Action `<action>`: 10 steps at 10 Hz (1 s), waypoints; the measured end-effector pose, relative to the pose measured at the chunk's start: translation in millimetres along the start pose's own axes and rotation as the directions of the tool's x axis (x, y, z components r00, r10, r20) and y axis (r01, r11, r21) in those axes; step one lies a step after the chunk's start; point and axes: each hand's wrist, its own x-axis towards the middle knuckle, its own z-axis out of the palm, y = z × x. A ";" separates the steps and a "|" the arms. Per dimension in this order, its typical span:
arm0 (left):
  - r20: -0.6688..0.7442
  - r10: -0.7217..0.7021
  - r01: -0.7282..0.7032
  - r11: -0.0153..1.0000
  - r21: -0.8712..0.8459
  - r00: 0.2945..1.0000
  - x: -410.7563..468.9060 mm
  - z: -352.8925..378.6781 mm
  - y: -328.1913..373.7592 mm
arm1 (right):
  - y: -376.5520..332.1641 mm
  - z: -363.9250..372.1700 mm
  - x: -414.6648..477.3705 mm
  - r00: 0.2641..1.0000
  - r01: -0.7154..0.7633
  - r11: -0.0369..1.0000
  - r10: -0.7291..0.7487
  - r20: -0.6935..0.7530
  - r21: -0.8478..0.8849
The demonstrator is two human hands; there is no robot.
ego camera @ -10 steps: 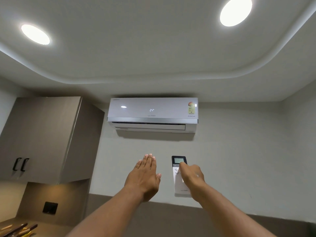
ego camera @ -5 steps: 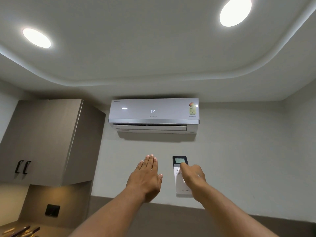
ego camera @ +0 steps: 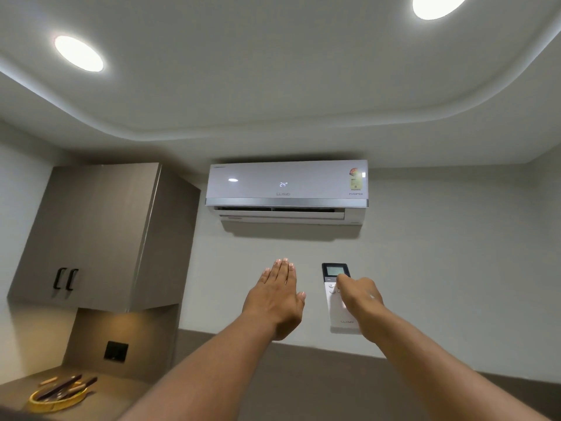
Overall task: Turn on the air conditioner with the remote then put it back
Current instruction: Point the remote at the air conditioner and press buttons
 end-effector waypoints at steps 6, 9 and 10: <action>-0.013 -0.009 0.009 1.000 0.010 1.000 9.3 6.6 -7.5 | -3.4 6.4 2.0 1.000 0.016 1.000 -0.016 0.015 -0.025; -0.017 -0.010 0.011 1.000 0.004 1.000 11.2 12.8 -6.0 | -0.3 7.2 3.1 1.000 0.011 0.999 -0.010 0.007 -0.034; -0.018 -0.010 0.010 1.000 0.007 1.000 11.7 13.0 -6.6 | 0.2 7.0 3.1 1.000 0.014 0.999 -0.014 0.012 -0.032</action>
